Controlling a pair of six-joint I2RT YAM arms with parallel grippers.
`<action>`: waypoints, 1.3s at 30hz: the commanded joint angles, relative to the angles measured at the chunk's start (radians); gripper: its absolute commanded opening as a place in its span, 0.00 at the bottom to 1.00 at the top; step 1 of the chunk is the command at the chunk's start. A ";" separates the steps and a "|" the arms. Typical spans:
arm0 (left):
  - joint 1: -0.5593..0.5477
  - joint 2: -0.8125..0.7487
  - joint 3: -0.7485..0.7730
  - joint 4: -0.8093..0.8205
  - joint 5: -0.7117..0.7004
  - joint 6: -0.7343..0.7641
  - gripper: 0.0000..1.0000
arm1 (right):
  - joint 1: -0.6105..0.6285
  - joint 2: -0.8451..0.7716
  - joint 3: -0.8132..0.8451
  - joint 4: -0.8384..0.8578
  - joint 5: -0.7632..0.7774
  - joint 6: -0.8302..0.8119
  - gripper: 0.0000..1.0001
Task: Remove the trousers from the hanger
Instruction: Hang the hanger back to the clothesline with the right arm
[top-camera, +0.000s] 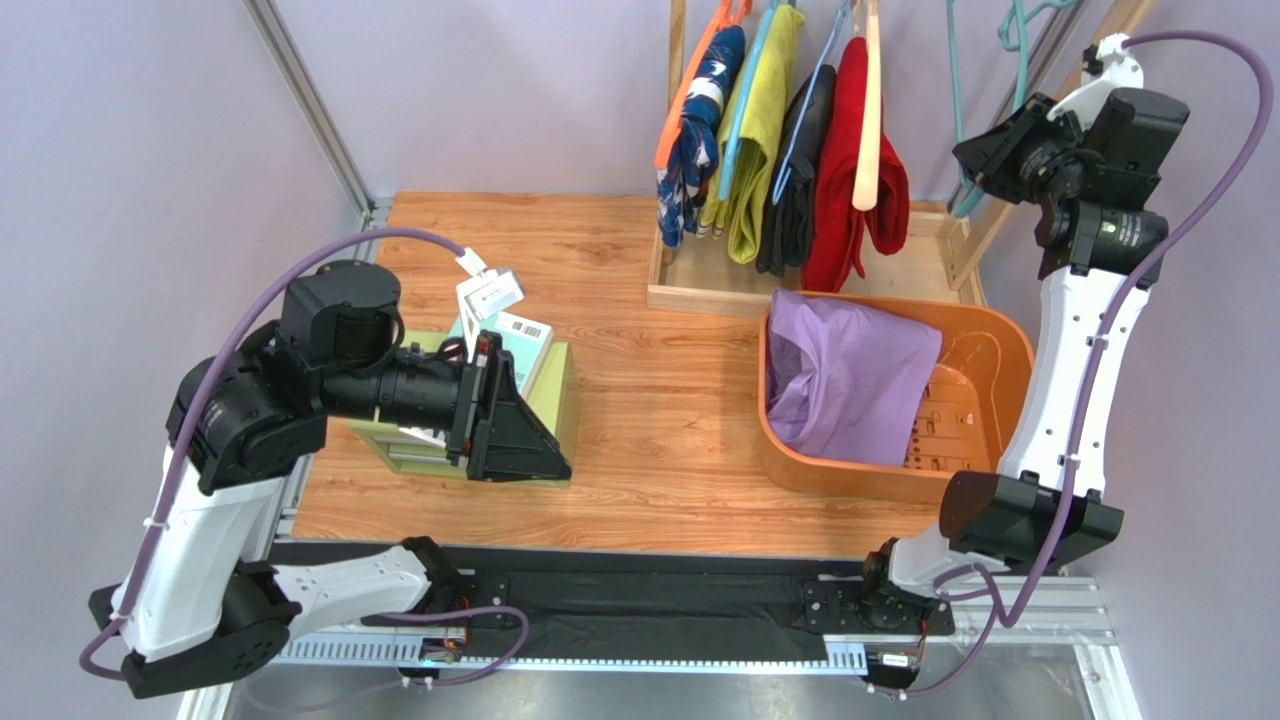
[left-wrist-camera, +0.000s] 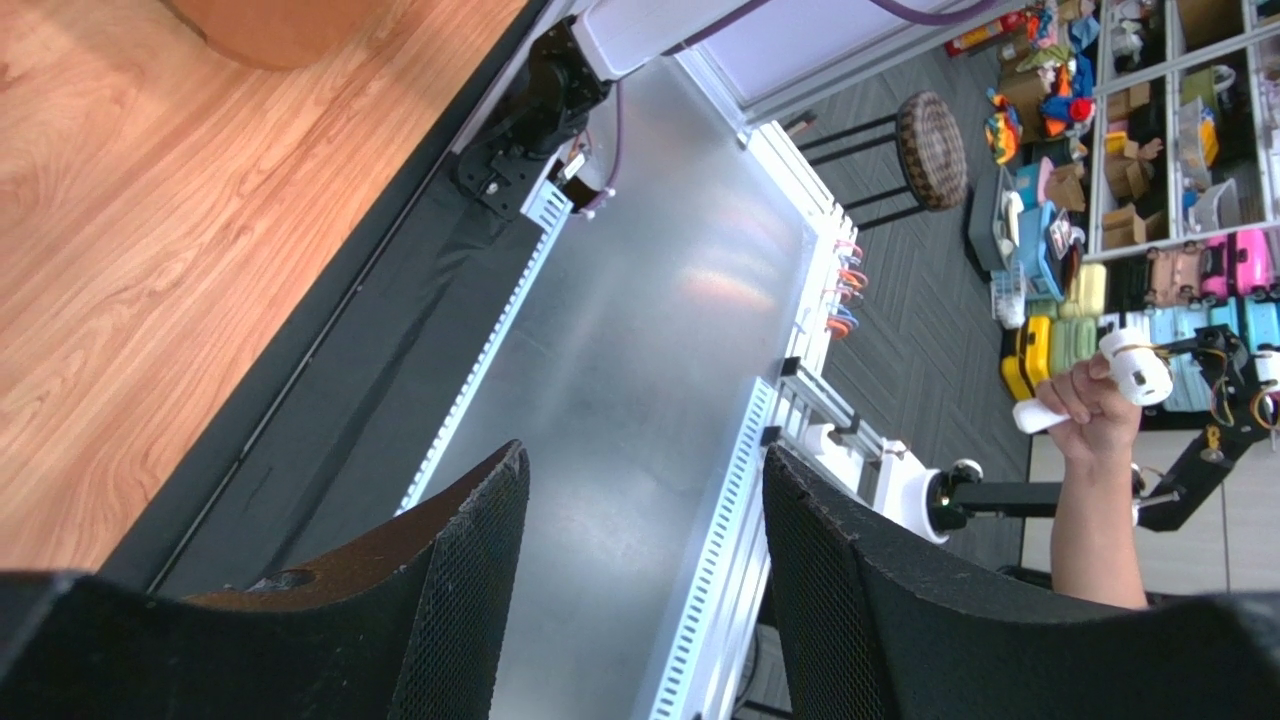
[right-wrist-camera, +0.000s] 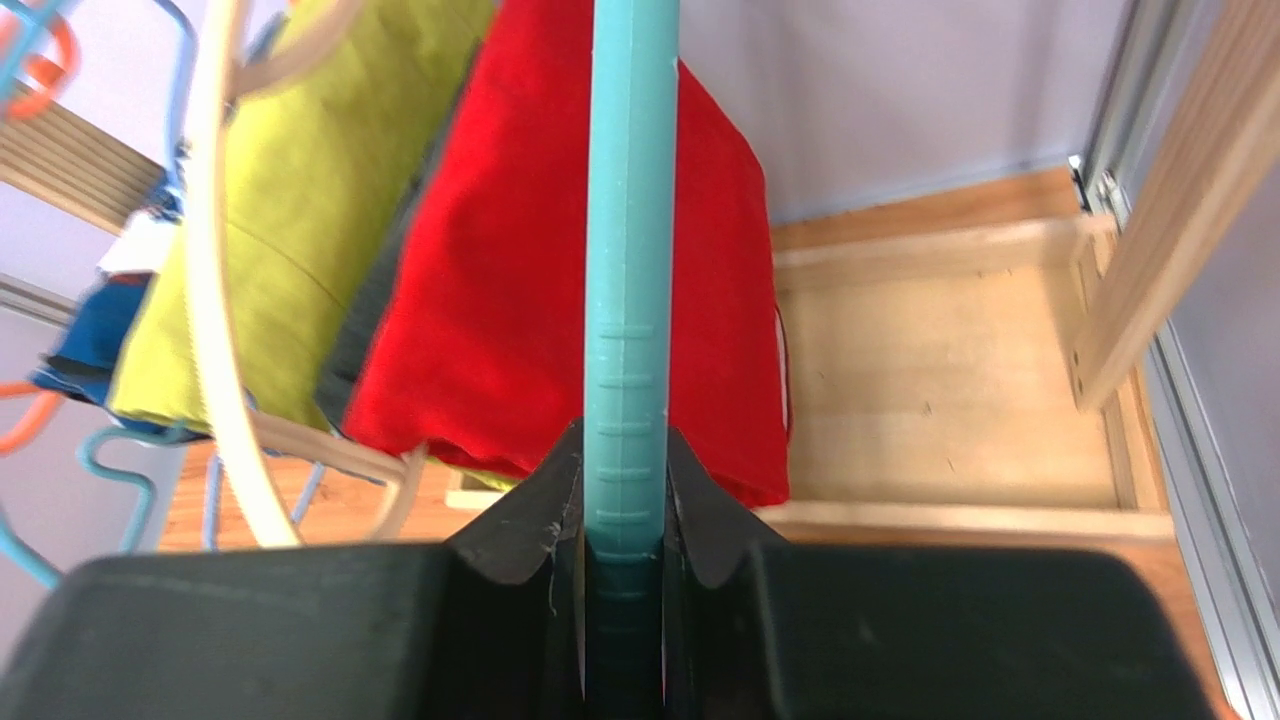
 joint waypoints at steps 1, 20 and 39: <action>-0.004 0.035 0.062 -0.014 -0.003 0.028 0.65 | -0.036 0.066 0.148 0.072 -0.075 0.053 0.00; -0.004 0.107 0.142 0.012 -0.010 -0.054 0.64 | -0.167 0.262 0.297 -0.094 -0.216 0.245 0.00; -0.004 0.040 0.006 0.213 0.005 -0.168 0.64 | -0.193 0.098 0.337 -0.458 0.156 0.046 0.79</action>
